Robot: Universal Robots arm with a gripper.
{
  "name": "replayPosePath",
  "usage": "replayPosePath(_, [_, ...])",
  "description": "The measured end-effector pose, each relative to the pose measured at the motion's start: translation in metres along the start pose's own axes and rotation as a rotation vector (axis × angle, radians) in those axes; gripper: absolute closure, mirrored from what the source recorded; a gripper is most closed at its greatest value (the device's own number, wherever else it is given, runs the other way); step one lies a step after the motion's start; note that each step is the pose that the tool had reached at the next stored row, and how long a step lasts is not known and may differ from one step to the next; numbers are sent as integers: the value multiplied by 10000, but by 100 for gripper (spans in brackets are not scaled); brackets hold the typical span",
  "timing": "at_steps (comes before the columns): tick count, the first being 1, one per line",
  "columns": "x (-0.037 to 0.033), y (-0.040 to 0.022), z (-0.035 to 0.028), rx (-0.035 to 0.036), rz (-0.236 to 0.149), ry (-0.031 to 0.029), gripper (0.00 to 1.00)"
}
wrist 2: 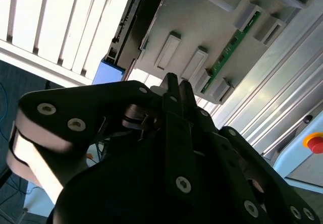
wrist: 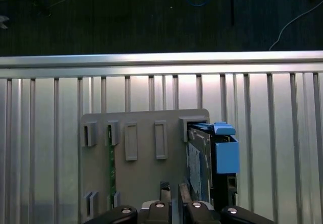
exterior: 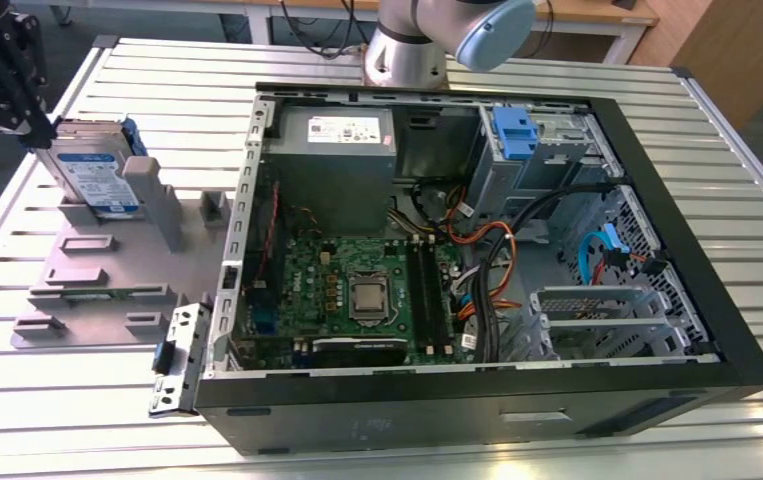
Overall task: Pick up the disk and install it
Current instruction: 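Pick up the disk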
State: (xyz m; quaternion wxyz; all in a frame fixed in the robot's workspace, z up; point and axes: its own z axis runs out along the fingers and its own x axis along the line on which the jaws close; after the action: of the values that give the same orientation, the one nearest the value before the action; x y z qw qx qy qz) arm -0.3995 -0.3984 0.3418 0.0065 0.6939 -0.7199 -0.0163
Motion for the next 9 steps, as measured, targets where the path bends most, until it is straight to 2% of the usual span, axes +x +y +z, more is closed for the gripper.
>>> replayPosePath(1, [0, 0, 0, 0, 0, 0, 77])
replayPosePath(2, [0, 0, 0, 0, -1, 0, 77])
replayPosePath(4, [0, 0, 0, 1, -2, 0, 65])
replayPosePath(5, [0, 0, 0, 0, -3, 0, 65])
replayPosePath(7, [0, 0, 0, 0, -4, 0, 53])
replayPosePath(8, [0, 0, 0, 1, -5, 0, 53])
replayPosePath(9, [0, 0, 0, 0, -5, 0, 47])
